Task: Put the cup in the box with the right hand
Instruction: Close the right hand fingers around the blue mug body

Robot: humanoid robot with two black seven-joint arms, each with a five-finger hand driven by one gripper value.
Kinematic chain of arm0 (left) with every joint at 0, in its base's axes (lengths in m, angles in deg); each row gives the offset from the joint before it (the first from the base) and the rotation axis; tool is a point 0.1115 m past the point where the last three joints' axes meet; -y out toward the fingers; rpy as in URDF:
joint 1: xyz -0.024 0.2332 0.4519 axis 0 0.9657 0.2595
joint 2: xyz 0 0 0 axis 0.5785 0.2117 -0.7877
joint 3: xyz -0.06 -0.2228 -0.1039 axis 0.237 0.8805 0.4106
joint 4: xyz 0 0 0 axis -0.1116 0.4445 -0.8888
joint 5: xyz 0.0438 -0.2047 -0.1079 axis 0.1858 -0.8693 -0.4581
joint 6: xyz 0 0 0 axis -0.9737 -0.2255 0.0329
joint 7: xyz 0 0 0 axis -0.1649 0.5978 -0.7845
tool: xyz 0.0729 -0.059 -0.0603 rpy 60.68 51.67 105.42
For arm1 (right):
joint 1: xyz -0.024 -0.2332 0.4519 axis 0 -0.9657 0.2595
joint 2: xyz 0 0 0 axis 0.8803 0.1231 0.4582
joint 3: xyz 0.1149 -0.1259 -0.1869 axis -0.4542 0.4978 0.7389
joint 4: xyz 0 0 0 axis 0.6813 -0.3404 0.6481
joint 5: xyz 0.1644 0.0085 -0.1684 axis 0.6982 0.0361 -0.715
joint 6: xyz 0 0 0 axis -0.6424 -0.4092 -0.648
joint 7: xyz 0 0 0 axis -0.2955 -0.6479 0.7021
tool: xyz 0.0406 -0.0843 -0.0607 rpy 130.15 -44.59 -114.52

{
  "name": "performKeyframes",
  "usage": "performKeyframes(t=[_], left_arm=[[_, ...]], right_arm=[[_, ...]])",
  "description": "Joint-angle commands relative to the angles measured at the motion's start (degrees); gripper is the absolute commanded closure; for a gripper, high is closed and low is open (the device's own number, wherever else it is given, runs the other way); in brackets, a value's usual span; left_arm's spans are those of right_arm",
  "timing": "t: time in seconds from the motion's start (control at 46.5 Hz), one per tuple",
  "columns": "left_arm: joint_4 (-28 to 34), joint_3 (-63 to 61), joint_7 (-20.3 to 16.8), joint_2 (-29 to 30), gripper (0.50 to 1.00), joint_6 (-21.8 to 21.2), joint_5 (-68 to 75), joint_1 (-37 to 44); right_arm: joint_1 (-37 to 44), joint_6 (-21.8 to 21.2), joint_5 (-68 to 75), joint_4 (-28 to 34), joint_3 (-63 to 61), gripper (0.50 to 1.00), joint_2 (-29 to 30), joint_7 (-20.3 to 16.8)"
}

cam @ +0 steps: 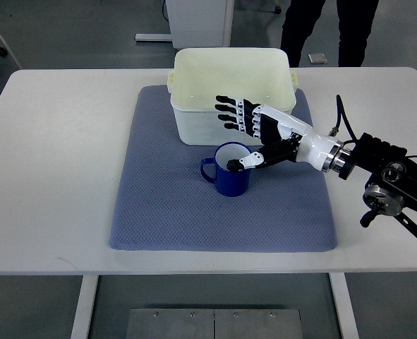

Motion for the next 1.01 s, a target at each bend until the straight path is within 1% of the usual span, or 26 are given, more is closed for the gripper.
performKeyframes(t=[0.0, 0.086, 0.301, 0.43, 0.516, 0.731, 0.988], left_arm=[[0.0, -0.1, 0.0, 0.0, 0.500, 0.0, 0.0, 0.0], [0.0, -0.1, 0.0, 0.0, 0.500, 0.0, 0.0, 0.0], [0.0, 0.1, 0.0, 0.0, 0.500, 0.0, 0.0, 0.0], [0.0, -0.1, 0.0, 0.0, 0.500, 0.0, 0.0, -0.1], [0.0, 0.1, 0.0, 0.0, 0.500, 0.0, 0.0, 0.0], [0.0, 0.1, 0.0, 0.0, 0.500, 0.0, 0.0, 0.0], [0.0, -0.1, 0.0, 0.0, 0.500, 0.0, 0.0, 0.0]], right_arm=[[-0.2, 0.2, 0.0, -1.3, -0.1, 0.509, 0.4, 0.1], [-0.1, 0.4, 0.0, -2.7, 0.0, 0.509, 1.4, 0.6], [-0.3, 1.2, 0.0, -5.7, 0.8, 0.511, 1.7, 2.4], [-0.2, 3.1, 0.0, -7.2, 3.0, 0.511, 2.4, 4.5], [-0.1, 3.8, 0.0, -7.4, 3.9, 0.511, 2.6, 5.2], [-0.2, 4.0, 0.0, -8.5, 4.0, 0.511, 4.3, 5.2], [-0.3, 4.0, 0.0, -11.7, 4.1, 0.511, 6.6, 6.0]])
